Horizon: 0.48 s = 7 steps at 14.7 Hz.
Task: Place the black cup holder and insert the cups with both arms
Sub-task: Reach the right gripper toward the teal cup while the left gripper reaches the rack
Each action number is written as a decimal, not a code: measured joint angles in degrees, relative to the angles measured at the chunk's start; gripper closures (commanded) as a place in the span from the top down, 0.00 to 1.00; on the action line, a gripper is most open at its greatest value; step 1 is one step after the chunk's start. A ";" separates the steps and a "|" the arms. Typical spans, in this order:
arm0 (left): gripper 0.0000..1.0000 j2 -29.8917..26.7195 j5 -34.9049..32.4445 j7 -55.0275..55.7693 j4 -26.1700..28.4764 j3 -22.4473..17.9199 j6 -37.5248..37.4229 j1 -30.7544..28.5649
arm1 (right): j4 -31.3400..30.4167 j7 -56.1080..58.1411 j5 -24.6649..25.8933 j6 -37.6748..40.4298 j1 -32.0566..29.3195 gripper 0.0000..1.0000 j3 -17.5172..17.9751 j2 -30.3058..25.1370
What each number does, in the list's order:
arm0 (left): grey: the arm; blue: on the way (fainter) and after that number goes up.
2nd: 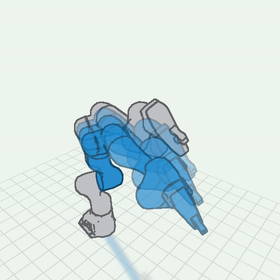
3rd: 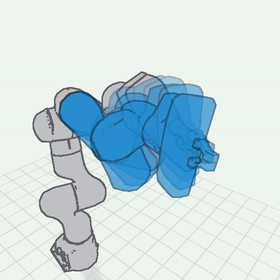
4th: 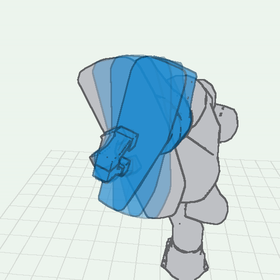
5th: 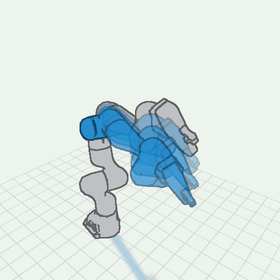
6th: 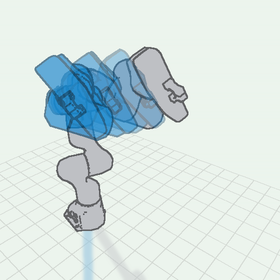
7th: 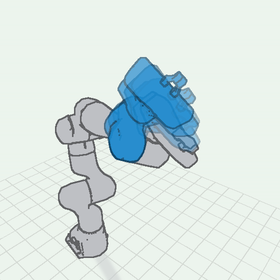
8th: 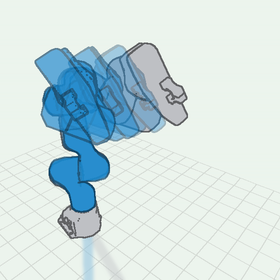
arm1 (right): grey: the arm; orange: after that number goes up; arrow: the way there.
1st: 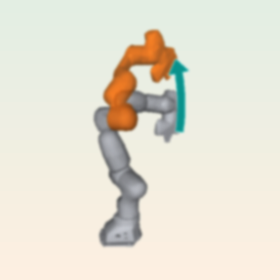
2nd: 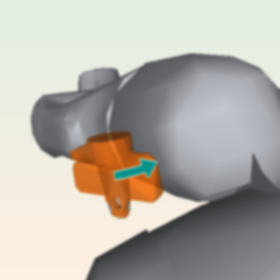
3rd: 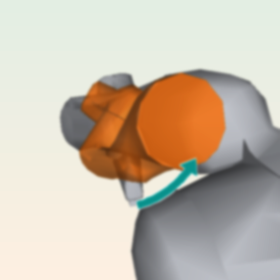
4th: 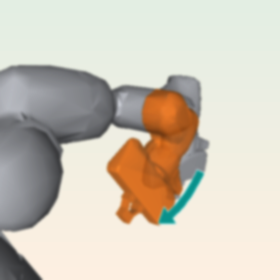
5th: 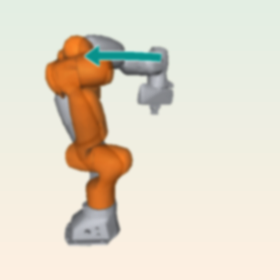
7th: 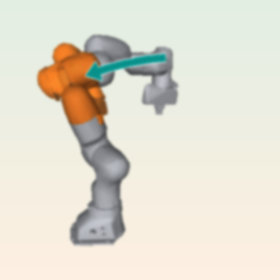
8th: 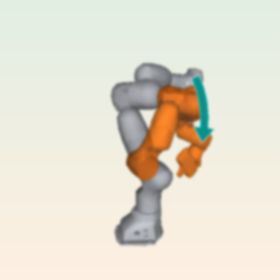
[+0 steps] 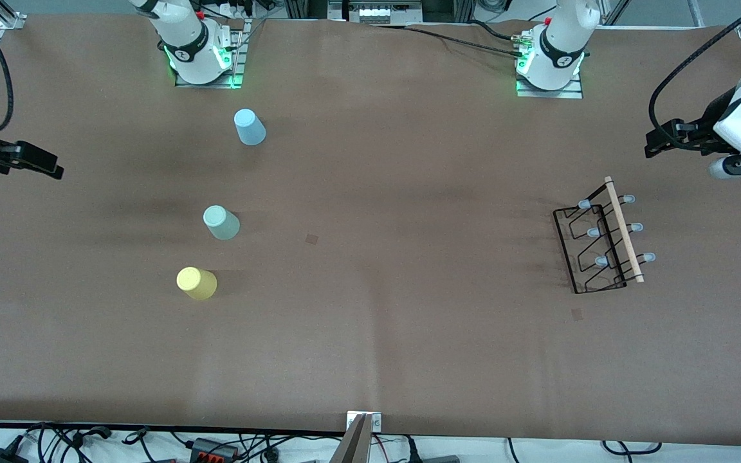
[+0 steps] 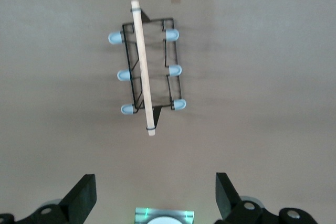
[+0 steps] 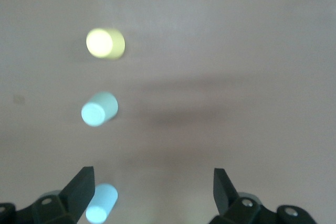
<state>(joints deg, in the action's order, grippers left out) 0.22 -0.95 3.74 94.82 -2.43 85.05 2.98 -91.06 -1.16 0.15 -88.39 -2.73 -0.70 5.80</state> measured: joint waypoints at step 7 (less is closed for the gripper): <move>0.98 7.70 -1.69 -2.59 1.81 -0.51 7.55 -2.41 | -12.72 0.05 -0.03 -13.03 5.32 1.00 0.35 2.37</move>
<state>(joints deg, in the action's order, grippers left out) 7.92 -2.65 1.15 96.63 -2.94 92.60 0.57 -103.78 -1.11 0.12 -101.42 2.59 -0.35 8.17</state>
